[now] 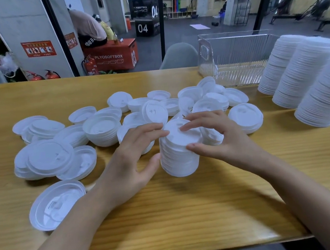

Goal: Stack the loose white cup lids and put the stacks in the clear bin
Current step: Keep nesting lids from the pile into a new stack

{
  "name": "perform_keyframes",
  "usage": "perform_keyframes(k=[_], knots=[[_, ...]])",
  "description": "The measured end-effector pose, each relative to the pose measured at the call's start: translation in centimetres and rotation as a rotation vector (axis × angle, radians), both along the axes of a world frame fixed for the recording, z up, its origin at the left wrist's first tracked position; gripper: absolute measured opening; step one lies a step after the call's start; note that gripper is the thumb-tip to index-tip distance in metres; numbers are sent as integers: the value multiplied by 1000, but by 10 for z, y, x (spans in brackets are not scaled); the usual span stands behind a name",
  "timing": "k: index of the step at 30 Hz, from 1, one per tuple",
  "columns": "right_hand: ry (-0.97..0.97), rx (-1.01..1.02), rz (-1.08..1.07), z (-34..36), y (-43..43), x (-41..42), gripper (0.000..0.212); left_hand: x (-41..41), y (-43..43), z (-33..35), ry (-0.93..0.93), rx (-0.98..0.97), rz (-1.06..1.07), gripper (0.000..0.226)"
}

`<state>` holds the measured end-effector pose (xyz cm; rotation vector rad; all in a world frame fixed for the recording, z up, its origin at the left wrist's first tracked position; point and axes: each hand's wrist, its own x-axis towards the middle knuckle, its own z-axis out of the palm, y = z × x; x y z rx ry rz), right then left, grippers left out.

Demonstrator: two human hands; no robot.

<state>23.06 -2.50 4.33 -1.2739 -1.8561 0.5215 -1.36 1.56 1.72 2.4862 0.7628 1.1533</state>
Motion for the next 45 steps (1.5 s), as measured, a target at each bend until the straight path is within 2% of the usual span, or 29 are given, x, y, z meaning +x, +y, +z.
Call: perform_keyframes(k=[6, 11, 15, 20, 23, 30, 39, 45], knots=[[18, 44, -2, 2, -1, 2, 51, 0, 0, 0, 7, -15, -1, 38], [116, 60, -204, -4, 0, 32, 61, -1, 0, 0, 18, -22, 1, 41], [25, 26, -335, -30, -2, 47, 55, 0, 1, 0, 13, -19, 6, 41], [-121, -12, -382, -40, 5, 47, 57, 0, 1, 0, 15, -22, 7, 42], [-136, -27, -393, -40, 6, 46, 59, 1, 1, 0, 18, -15, 12, 41], [2, 22, -391, -38, 5, 46, 42, 1, 0, 0, 11, -6, 11, 41], [291, -69, -373, -27, 1, 42, 34, 0, 0, 1, 11, -17, 12, 41], [288, -111, -376, -25, -1, 37, 29, 0, 0, 0, 25, -34, 1, 42]])
